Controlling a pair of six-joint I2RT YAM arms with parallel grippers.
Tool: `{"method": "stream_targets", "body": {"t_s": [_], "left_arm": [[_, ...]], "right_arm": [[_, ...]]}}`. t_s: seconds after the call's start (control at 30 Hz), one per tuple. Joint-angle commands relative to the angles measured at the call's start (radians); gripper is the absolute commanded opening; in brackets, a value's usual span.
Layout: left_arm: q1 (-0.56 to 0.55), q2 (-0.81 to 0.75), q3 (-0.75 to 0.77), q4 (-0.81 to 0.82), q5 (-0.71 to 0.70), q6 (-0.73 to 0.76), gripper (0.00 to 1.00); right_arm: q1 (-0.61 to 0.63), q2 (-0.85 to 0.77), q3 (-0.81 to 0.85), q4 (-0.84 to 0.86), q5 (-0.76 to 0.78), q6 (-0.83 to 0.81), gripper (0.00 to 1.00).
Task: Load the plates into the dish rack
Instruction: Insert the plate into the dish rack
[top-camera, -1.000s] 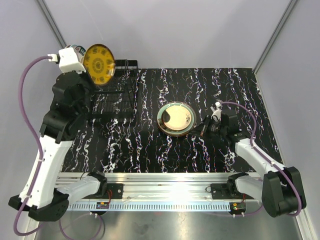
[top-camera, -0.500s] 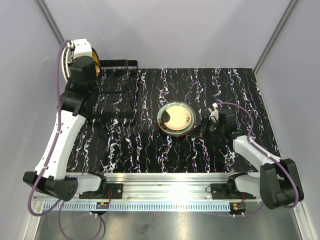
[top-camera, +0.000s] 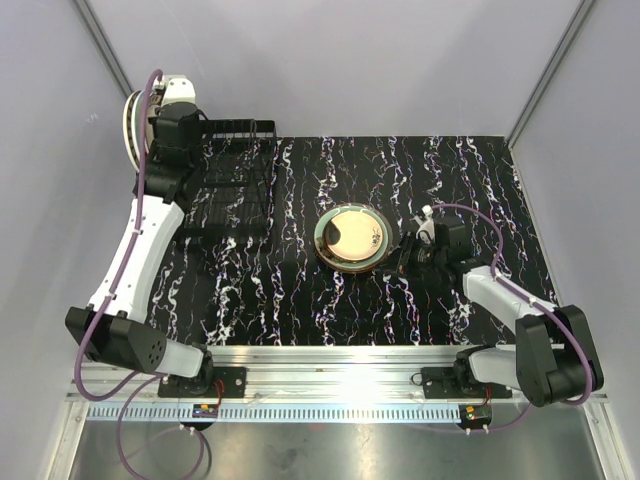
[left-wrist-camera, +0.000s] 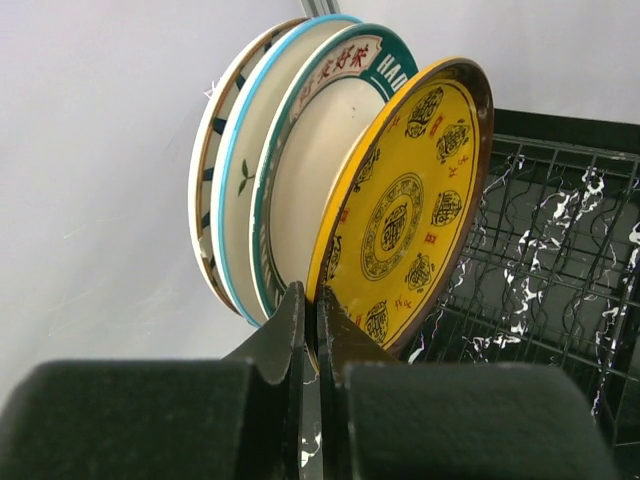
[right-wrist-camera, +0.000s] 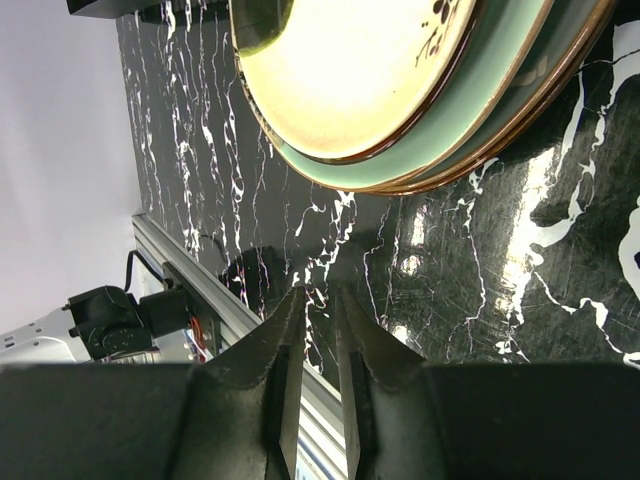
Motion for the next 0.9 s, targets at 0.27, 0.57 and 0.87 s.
{"method": "stream_targets", "body": {"t_s": [0.27,0.57,0.87], "left_arm": [[0.022,0.022,-0.051,0.141,0.041,0.053,0.00],[0.037,0.060,-0.056,0.164,0.033,0.090,0.00],[0.044,0.091,-0.034,0.165,0.007,0.118,0.00]], "right_arm": [[0.006,0.025,0.040,0.038,-0.009,-0.029,0.25],[0.008,0.037,0.043,0.035,-0.005,-0.032,0.26],[0.003,0.051,0.045,0.035,-0.002,-0.035,0.26]]}}
